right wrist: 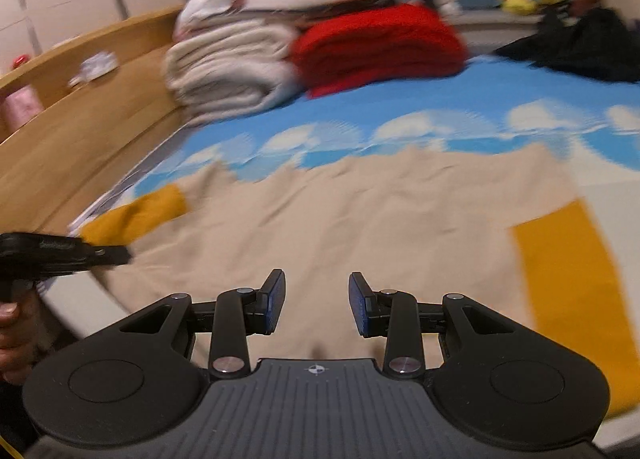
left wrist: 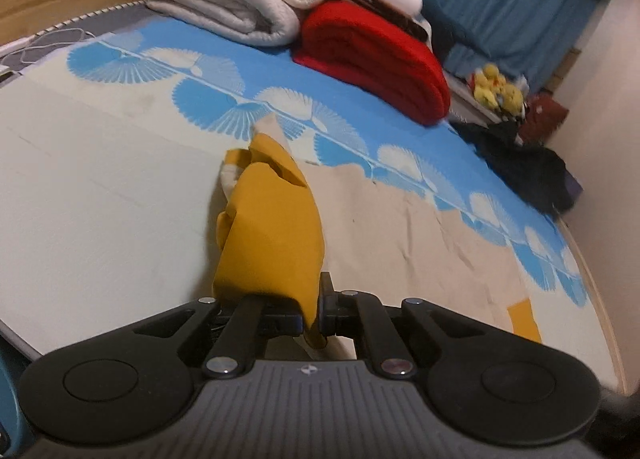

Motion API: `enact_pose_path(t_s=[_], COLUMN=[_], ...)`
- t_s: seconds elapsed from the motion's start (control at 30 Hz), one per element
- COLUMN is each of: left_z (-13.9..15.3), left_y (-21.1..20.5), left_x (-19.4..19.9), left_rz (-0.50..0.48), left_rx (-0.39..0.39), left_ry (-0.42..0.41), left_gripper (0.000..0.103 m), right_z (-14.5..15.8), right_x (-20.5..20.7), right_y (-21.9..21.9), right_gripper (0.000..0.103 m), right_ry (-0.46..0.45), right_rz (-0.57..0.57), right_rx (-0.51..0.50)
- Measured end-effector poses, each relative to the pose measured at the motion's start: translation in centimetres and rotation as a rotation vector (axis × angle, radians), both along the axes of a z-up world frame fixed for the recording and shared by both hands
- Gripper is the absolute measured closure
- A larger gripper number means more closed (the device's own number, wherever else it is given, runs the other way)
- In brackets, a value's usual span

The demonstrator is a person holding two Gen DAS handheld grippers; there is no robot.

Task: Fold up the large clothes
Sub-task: 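Grasp the yellow-paneled jacket edge with the left gripper and lift it, then fold the held yellow edge across the jacket toward the right gripper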

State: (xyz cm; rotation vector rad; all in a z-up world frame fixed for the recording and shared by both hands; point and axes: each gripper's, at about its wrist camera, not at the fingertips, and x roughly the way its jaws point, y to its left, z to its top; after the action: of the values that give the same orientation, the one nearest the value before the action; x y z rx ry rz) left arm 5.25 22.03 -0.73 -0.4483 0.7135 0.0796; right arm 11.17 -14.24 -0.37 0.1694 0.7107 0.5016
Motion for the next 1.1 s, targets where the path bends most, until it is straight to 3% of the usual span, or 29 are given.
enact_pose_path(t_s=[0.1,0.17,0.23,0.43,0.5,0.6,0.7,0.77,0.93,0.97,1.1], left_z=[-0.4,-0.1,0.3,0.3,0.4,0.8,1.2,1.7,4.3,4.9,6.5], left_y=[-0.7,-1.4,-2.0,-2.1,-2.3,-3.5,-5.3,-7.0,-13.0,-14.6,-23.8], left_x=[-0.2,0.2,0.5,1.2,1.5,1.5,1.6,1.7,1.9,2.0,3.0], left_rz=[0.025,0.010,-0.003,0.030,0.039,0.028,0.000,-0.031,-0.163,-0.188,-0.314], left_rx=[-0.028,0.021,0.036,0.013,0.011,0.062,0.135,0.194,0.330,0.342,0.390], left_ry=[-0.006,-0.001,-0.023,-0.025,-0.025,-0.037,-0.063,-0.084,-0.145,-0.155,-0.182], left_gripper=[0.097,0.097,0.097,0.097,0.097,0.097,0.097,0.097,0.097,0.097,0.097], right_z=[-3.0,-5.8,-7.6,-6.7,-4.4,1.3,6.2,7.5,6.1,5.6,5.7], right_x=[2.1,3.7,5.1,5.9,5.2,4.2,3.5,3.6,2.4,2.1,0.7], right_y=[2.7,3.8,4.0,3.4,2.2,-1.8,-8.1,-12.5,-23.1,-24.4,-28.4], right_gripper=[0.068,0.068,0.068,0.072,0.071,0.069,0.066,0.066,0.065,0.065,0.065], right_ry=[0.147,0.260,0.350,0.371,0.287,0.062,-0.180,-0.267,-0.317,-0.290,-0.324], right_rz=[0.041,0.021,-0.012,-0.024,-0.058,-0.072,-0.107,-0.160,-0.372,-0.389,-0.414], right_rx=[-0.077,-0.131,-0.113,-0.072,-0.063,-0.008,-0.001,-0.020,-0.009,-0.024,-0.010])
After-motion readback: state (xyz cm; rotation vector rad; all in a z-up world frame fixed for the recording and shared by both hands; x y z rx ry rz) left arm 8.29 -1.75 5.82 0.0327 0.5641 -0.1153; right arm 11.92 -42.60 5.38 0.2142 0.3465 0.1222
